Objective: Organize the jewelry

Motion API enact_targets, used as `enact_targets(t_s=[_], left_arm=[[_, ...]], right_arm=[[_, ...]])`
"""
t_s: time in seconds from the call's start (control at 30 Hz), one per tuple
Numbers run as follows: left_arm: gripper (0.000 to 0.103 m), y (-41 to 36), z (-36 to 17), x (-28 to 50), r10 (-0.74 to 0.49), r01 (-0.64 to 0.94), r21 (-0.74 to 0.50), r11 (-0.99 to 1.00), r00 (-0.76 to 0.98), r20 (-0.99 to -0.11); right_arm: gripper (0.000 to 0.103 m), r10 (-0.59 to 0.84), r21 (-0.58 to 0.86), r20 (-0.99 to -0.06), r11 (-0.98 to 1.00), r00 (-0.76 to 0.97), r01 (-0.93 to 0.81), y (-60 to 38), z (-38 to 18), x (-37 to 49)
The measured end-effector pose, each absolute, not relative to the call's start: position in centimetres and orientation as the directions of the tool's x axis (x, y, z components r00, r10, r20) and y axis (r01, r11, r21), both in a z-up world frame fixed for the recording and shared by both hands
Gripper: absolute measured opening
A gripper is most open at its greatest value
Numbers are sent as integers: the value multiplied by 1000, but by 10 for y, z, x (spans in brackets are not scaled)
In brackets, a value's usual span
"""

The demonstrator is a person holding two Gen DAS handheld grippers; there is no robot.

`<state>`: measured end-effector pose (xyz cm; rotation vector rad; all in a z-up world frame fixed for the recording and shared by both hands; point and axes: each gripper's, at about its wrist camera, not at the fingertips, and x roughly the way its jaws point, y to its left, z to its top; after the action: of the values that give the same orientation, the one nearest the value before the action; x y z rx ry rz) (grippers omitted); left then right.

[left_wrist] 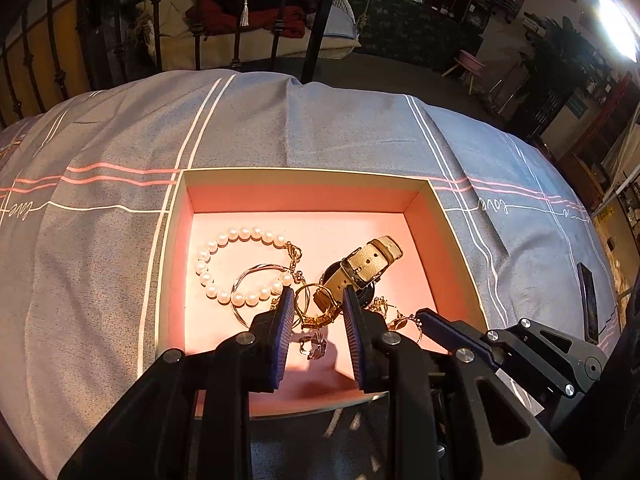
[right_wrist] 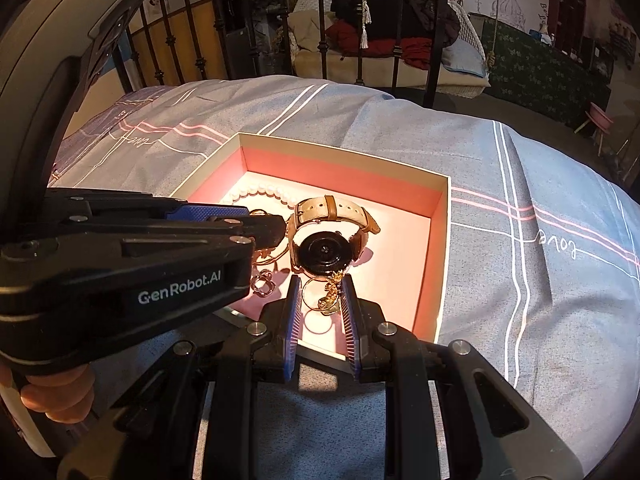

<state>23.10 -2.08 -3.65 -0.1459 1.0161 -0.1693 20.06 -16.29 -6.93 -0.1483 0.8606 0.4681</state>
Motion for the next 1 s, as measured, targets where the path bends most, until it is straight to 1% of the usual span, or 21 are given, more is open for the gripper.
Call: enact_targets(t_s=[0.03, 0.1, 0.17, 0.2, 0.23, 0.27, 0.3, 0.33, 0.37, 0.4, 0.43, 0.47, 0.57, 0.63, 0.73, 0.87, 0.93, 1.0], left_arm=[[30, -21, -36, 231, -208, 74, -198, 977, 518, -830], [43, -22, -34, 229, -206, 76, -196, 978, 524, -826], [49, -23, -32, 227, -205, 77, -194, 978, 530, -823], [54, -23, -31, 227, -207, 78, -195, 978, 531, -822], [58, -23, -30, 226, -206, 77, -195, 978, 531, -822], [68, -23, -29, 225, -206, 74, -197, 978, 530, -822], [78, -22, -28, 224, -206, 70, -200, 977, 532, -821], [81, -22, -26, 222, -206, 69, -200, 977, 536, -819], [84, -21, -23, 220, -205, 70, -199, 978, 543, -814], [86, -22, -19, 217, -208, 80, -197, 977, 552, -808], [90, -23, -15, 213, -213, 95, -193, 977, 561, -800], [94, -23, -12, 207, -215, 109, -187, 976, 574, -790], [96, -22, 1, 184, -233, 140, -188, 972, 642, -730], [96, -16, 10, 162, -239, 137, -203, 969, 715, -657], [96, -10, 19, 130, -230, 132, -212, 968, 802, -551], [96, -6, 29, 95, -149, 95, -146, 985, 894, -424], [96, -7, 31, 83, -133, 92, -123, 988, 914, -384], [96, -9, 31, 77, -117, 83, -107, 991, 920, -373]], right_arm=[[21, 337, 59, -758, 888, 559, -455, -162, -69, 200], [21, 339, 60, -756, 888, 560, -457, -163, -69, 199], [22, 344, 63, -751, 887, 564, -457, -163, -67, 198], [28, 350, 69, -748, 886, 565, -458, -163, -67, 197], [45, 357, 75, -742, 885, 567, -459, -164, -66, 195], [56, 362, 79, -735, 886, 573, -457, -165, -64, 193], [75, 363, 77, -723, 888, 587, -454, -166, -62, 191], [78, 357, 65, -709, 892, 608, -448, -166, -59, 188], [79, 354, 57, -700, 894, 621, -445, -167, -57, 185], [82, 356, 59, -697, 894, 623, -444, -169, -55, 182], [88, 359, 62, -694, 893, 624, -445, -170, -54, 181], [90, 361, 61, -686, 894, 632, -445, -172, -53, 177], [98, 360, 37, -651, 894, 668, -446, -177, -52, 163], [97, 348, 10, -611, 901, 711, -433, -183, -52, 148], [97, 277, -56, -510, 934, 814, -353, -197, -52, 121], [97, 210, -44, -354, 970, 911, -240, -220, -45, 92], [97, 185, -32, -295, 979, 937, -204, -228, -39, 83], [97, 174, -30, -255, 982, 951, -187, -232, -35, 76]])
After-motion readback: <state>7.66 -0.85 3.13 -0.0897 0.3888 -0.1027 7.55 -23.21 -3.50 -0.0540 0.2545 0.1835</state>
